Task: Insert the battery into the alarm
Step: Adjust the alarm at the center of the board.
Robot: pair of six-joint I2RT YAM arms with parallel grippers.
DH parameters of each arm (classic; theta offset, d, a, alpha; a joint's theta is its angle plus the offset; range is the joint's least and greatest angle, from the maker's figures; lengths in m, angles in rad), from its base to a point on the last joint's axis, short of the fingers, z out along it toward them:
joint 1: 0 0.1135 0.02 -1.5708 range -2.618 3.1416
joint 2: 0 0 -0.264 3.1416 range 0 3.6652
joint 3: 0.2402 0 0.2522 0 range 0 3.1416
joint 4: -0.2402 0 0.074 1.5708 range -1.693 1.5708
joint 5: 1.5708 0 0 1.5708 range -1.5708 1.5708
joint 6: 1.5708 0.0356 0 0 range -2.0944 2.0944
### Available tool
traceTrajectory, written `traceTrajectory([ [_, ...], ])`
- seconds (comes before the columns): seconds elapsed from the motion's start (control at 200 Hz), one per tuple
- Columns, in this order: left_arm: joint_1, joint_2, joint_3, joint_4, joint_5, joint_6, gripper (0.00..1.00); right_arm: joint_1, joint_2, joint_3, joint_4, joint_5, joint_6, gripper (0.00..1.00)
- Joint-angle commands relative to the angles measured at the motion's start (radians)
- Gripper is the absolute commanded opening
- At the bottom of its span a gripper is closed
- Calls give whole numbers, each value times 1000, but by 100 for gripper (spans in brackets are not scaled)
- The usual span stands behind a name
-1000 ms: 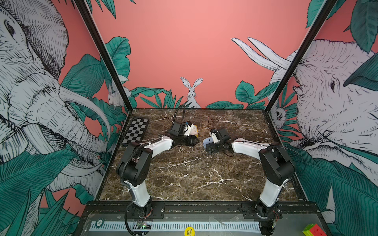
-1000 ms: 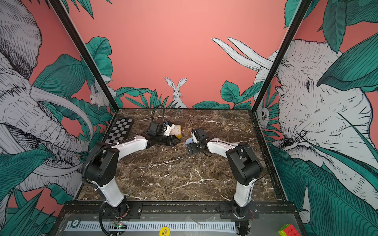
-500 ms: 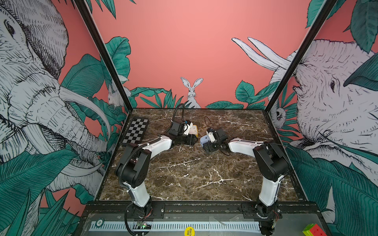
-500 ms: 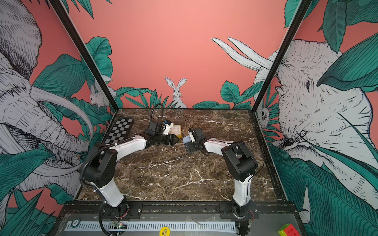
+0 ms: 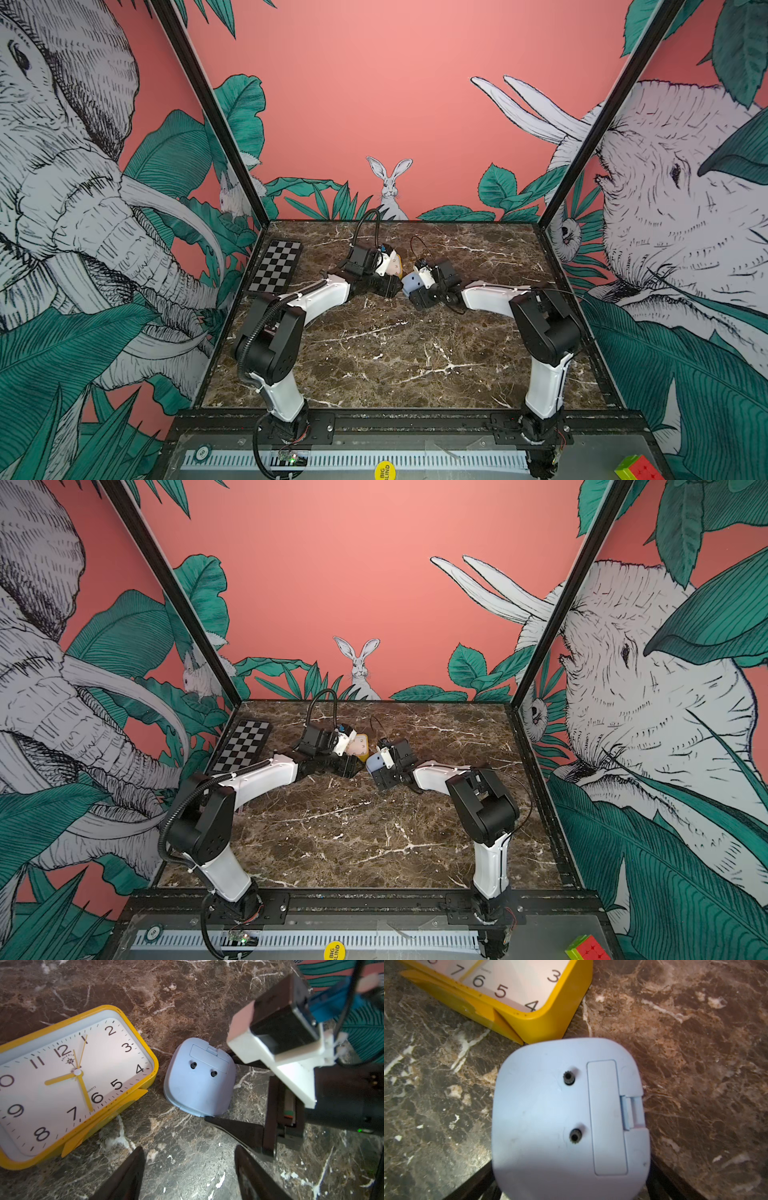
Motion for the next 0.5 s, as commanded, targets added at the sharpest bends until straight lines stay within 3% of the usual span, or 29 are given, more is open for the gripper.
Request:
traceTrajectory([
  [0.0, -4, -58, 11, -13, -1, 67, 70, 9, 44, 3, -26, -5, -55, 98],
  [0.23, -4, -51, 2, 1, 23, 52, 69, 3, -16, -77, 116, -40, -90, 99],
  [0.495, -5, -57, -24, 24, 27, 38, 68, -12, -15, -63, 143, -80, -78, 99],
])
